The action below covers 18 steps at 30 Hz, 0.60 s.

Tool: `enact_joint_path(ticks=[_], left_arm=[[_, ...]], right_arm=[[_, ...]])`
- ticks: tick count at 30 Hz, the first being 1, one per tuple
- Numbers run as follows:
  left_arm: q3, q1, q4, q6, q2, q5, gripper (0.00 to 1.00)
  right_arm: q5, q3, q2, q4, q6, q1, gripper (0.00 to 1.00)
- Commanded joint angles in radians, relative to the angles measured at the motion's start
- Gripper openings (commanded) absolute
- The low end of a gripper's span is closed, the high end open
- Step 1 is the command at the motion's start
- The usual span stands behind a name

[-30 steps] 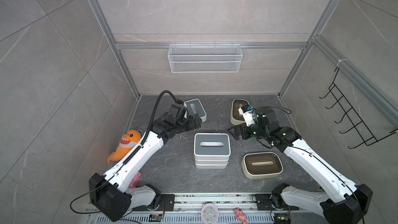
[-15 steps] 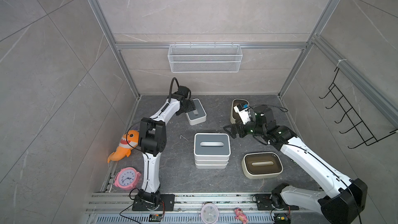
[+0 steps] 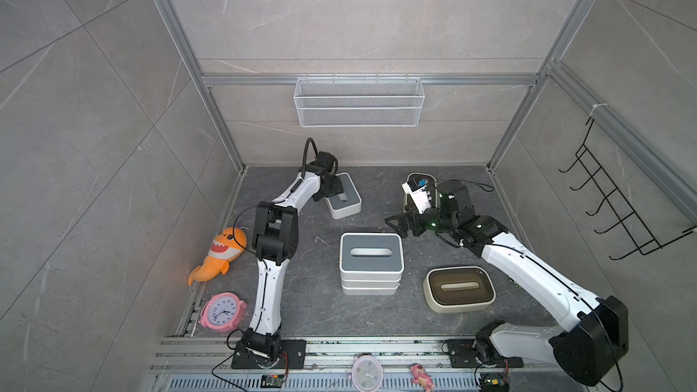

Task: Stack the tissue boxes
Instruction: Pick up the tissue box from the center of the board.

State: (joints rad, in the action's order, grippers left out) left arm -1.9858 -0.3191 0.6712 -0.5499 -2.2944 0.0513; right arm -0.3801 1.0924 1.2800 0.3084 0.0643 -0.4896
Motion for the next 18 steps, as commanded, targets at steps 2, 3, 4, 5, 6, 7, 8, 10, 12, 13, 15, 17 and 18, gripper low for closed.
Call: enact_joint_path(ticks=[2, 3, 4, 5, 6, 7, 8, 10, 12, 13, 15, 17, 18], left_arm=[[-0.024, -0.001, -0.024, -0.020, -0.023, 0.000, 0.76], [-0.025, -0.001, -0.026, -0.025, -0.027, -0.001, 0.75], [-0.026, -0.003, -0.028, -0.030, -0.027, -0.001, 0.75], [-0.027, -0.002, -0.028, -0.036, -0.027, -0.002, 0.74], [-0.028, -0.002, -0.028, -0.041, -0.060, -0.001, 0.72], [-0.030, -0.003, -0.029, -0.042, -0.064, -0.001, 0.72], [-0.031, -0.004, -0.029, -0.044, -0.069, -0.001, 0.71], [-0.035, -0.005, -0.029, -0.044, -0.075, -0.003, 0.70], [-0.039, -0.005, -0.027, -0.047, -0.083, -0.004, 0.68], [-0.039, -0.006, -0.027, -0.048, -0.086, -0.004, 0.68], [-0.041, -0.008, -0.026, -0.051, -0.089, 0.000, 0.65], [-0.039, -0.010, -0.024, -0.051, -0.092, 0.007, 0.62], [-0.038, -0.011, -0.022, -0.052, -0.091, 0.009, 0.60]], right_arm=[[-0.017, 0.027, -0.009, 0.003, -0.032, -0.003, 0.99], [-0.017, 0.025, -0.014, 0.007, -0.036, -0.003, 1.00], [-0.015, 0.022, -0.019, 0.009, -0.038, -0.004, 1.00], [-0.015, 0.017, -0.024, 0.009, -0.039, -0.003, 1.00], [-0.012, 0.014, -0.028, 0.010, -0.040, -0.003, 0.99], [-0.011, 0.011, -0.031, 0.012, -0.041, -0.003, 0.99], [-0.010, 0.009, -0.031, 0.016, -0.043, -0.003, 0.99], [-0.006, 0.005, -0.032, 0.017, -0.048, -0.003, 0.99], [-0.006, 0.004, -0.029, 0.019, -0.054, -0.003, 0.99], [-0.006, 0.004, -0.027, 0.020, -0.057, -0.003, 0.99], [-0.006, 0.004, -0.025, 0.022, -0.062, -0.002, 1.00], [-0.007, 0.005, -0.025, 0.023, -0.064, -0.003, 0.99], [-0.006, 0.004, -0.025, 0.025, -0.066, -0.003, 1.00]])
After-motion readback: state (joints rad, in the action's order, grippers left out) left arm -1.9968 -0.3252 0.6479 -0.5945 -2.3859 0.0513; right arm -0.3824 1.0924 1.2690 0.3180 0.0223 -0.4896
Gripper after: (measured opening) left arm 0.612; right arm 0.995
